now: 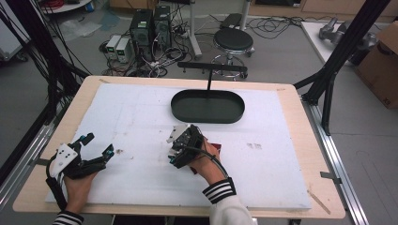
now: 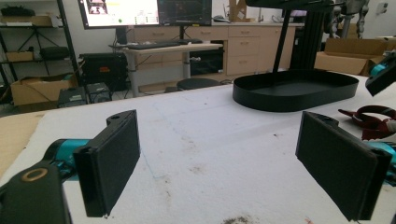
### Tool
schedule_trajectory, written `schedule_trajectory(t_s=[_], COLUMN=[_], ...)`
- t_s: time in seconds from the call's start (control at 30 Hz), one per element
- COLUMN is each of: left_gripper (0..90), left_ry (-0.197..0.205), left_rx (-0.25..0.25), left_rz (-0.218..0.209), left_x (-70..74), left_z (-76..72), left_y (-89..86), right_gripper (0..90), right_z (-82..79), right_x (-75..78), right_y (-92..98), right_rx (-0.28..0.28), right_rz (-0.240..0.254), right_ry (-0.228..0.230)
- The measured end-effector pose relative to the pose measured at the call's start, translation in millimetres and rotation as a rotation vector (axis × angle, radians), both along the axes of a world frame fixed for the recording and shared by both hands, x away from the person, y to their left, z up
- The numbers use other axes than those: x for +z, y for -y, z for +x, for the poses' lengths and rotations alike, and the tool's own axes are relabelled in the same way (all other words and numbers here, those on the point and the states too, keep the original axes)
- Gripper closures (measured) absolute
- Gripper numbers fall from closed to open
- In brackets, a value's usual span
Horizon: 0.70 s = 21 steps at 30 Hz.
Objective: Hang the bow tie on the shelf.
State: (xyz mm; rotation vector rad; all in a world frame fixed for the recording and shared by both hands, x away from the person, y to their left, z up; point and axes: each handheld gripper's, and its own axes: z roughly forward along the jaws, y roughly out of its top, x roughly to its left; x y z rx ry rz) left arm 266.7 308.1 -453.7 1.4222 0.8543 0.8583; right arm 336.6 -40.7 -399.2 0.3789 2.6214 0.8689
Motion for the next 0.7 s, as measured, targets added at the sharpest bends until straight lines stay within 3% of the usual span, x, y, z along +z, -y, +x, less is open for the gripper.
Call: schedule_trajectory(t_s=[0.13, 0.3, 0.5, 0.7], left_gripper=[14.2, 14.2, 14.2, 14.2], left_ry=[0.000, 0.002, 0.002, 0.001], left_rx=[0.000, -0.002, -0.001, -0.003], left_rz=[0.000, 0.002, -0.004, -0.005], left_x=[0.0, 0.0, -0.1, -0.1], left_z=[-0.1, -0.1, 0.0, 0.1], left_y=[-0.1, 0.0, 0.0, -0.1], right_gripper=[15.9, 17.0, 25.3, 32.2], right_z=[1.5, 2.6, 1.5, 1.8], right_x=[-2.3, -5.8, -10.4, -11.4], right_y=[-3.0, -6.3, -13.1, -15.3], right_rx=[0.004, 0.012, 0.053, 0.054], right_rz=[-0.012, -0.056, -0.090, -0.111], right_ry=[-0.016, -0.005, -0.047, -0.051])
